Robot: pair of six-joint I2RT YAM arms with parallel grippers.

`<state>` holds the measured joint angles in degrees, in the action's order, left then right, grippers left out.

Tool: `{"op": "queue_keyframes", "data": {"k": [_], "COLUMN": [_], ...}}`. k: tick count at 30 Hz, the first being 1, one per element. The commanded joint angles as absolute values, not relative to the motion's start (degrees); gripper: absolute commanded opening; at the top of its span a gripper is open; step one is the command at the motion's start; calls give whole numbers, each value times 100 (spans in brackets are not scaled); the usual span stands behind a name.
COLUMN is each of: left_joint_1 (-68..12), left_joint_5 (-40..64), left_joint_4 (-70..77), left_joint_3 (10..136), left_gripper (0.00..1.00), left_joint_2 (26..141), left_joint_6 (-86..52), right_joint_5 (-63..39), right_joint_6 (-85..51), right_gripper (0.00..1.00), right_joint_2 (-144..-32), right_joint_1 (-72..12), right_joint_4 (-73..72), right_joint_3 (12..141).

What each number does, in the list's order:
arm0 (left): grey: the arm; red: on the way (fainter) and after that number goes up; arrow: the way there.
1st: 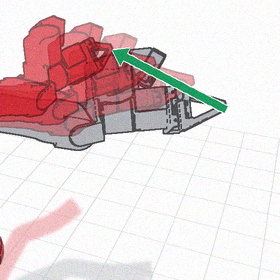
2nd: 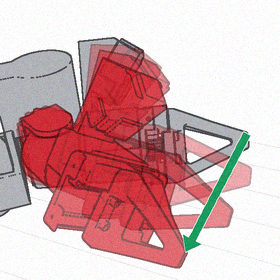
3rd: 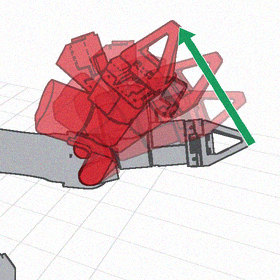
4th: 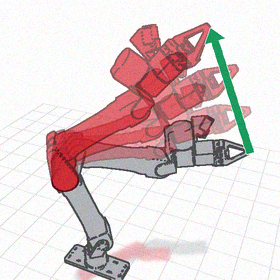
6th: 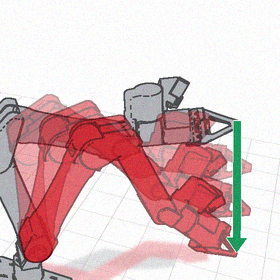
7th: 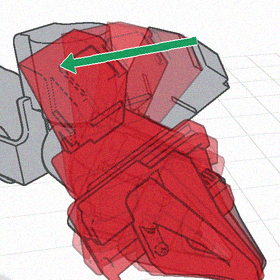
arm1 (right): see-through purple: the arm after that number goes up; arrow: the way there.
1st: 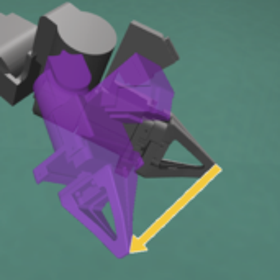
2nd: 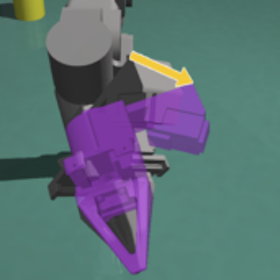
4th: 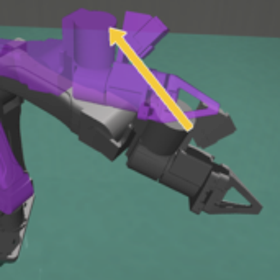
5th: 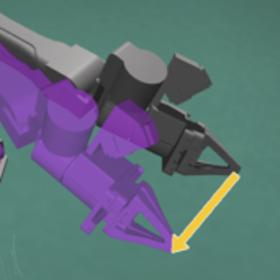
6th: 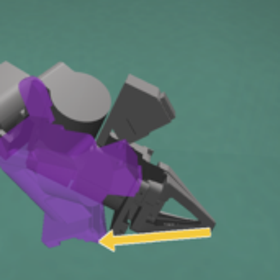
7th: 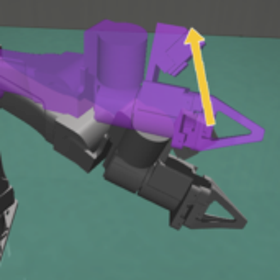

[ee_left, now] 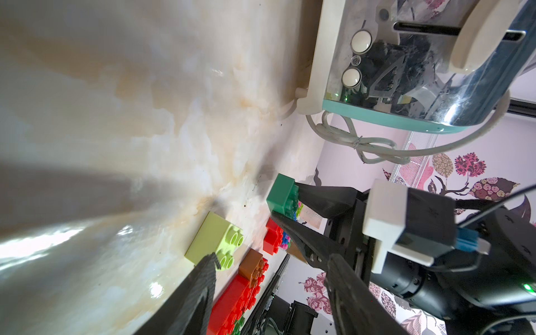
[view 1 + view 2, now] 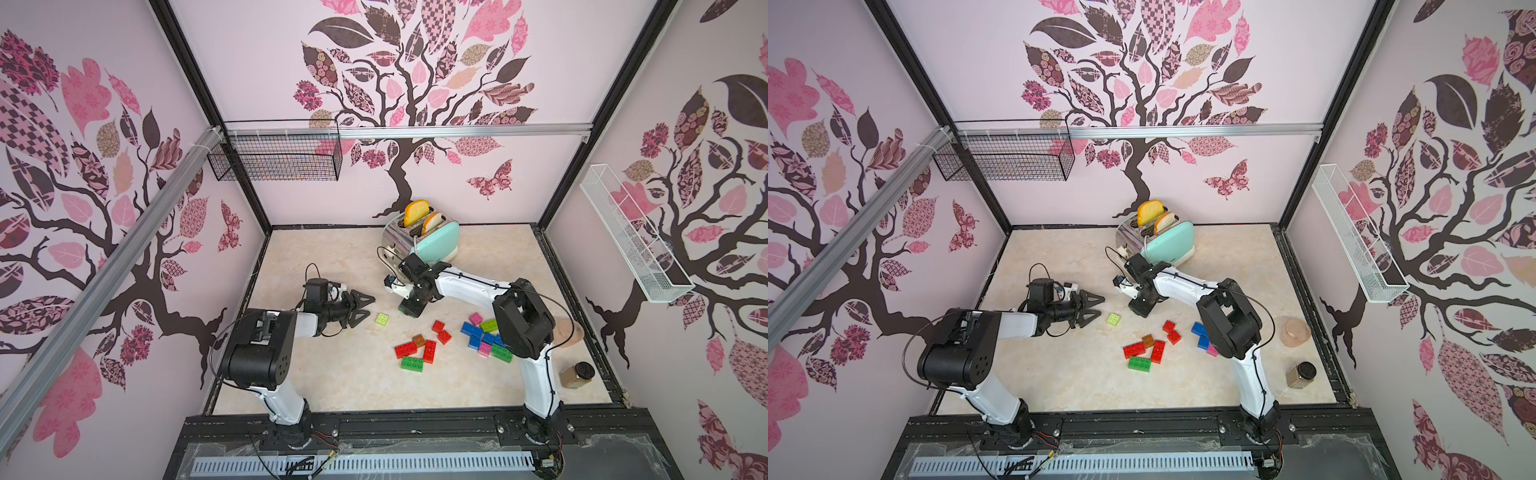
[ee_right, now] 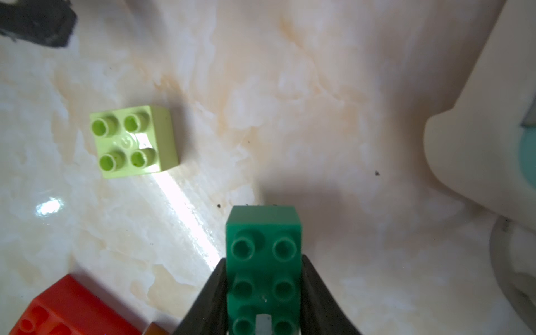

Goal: Assemble a heart with lego
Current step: Adjust the lego brick at the center of the board.

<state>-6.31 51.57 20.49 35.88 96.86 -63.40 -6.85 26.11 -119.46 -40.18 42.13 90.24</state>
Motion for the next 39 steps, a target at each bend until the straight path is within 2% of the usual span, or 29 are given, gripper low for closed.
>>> {"op": "queue_keyframes", "data": {"k": [1, 4, 9, 16, 22, 27, 30, 32, 39], "left_joint_1": [-599, -605, -607, -607, -610, -631, -637, -636, -642], "left_joint_5": [5203, 5197, 5210, 5224, 5221, 5217, 5216, 5221, 5177], "left_joint_4": [2129, 2120, 2119, 2110, 2115, 2120, 2114, 2119, 2118], "left_joint_3": [3561, 3568, 3595, 3603, 3603, 3596, 3586, 3571, 3611], "left_gripper": [64, 64, 64, 64, 64, 64, 64, 64, 64], "left_joint_2": [9657, 9666, 9682, 9655, 9677, 9670, 9651, 9659, 9683], "left_joint_6": [-6274, -6263, -6260, -6259, -6253, -6243, -6236, -6238, -6214], "right_joint_5": [-685, -672, -624, -571, -512, -576, -536, -526, -777], "right_joint_6": [2502, 2486, 2481, 2458, 2470, 2476, 2467, 2469, 2490], "right_gripper": [44, 51, 54, 54, 42, 49, 43, 35, 26], "right_joint_2": [-12020, -12015, -11979, -11990, -11950, -12005, -11996, -11980, -11654], "right_joint_1": [-4100, -4091, -4038, -4001, -3997, -4000, -4006, -4000, -4036], "right_joint_4": [3979, 3918, 3920, 3963, 3970, 4086, 4044, 4052, 4224], "right_joint_3": [9036, 8979, 8911, 8837, 8828, 8869, 8827, 8832, 8993]}}
